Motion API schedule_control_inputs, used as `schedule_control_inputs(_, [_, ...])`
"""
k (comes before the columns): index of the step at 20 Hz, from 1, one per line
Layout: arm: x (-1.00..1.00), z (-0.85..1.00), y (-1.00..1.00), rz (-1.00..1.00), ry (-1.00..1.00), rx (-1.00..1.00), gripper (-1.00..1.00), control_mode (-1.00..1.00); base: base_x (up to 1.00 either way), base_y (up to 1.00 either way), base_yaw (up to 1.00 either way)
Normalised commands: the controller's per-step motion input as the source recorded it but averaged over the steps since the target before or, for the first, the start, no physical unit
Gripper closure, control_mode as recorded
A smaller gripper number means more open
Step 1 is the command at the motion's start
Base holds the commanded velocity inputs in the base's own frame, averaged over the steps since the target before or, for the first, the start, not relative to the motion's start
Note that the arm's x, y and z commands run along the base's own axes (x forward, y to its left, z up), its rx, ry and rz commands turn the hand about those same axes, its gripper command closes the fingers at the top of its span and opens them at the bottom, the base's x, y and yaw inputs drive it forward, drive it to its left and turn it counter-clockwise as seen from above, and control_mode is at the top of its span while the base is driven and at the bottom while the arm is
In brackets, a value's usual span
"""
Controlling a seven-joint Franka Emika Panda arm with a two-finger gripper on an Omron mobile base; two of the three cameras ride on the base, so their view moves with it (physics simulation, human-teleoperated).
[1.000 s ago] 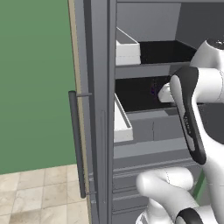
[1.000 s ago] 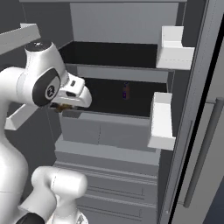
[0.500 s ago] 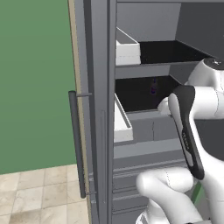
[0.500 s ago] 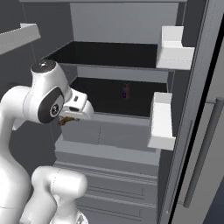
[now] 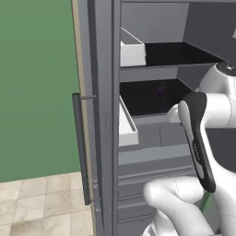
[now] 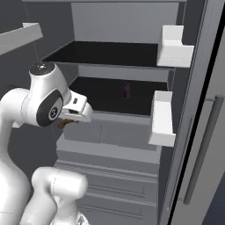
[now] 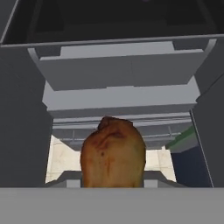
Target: Pick chicken drumstick from the fridge and place it on the plate on the counter.
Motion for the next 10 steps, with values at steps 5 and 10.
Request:
schedule_control_inputs(5, [0.00,0.00,0.00,0.00,0.00,0.00,1.00,1.00,-0.69,0.11,0.00])
schedule_control_inputs(10, [0.00,0.00,0.00,0.00,0.00,0.00,1.00,1.00,-0.88,0.22,0.13])
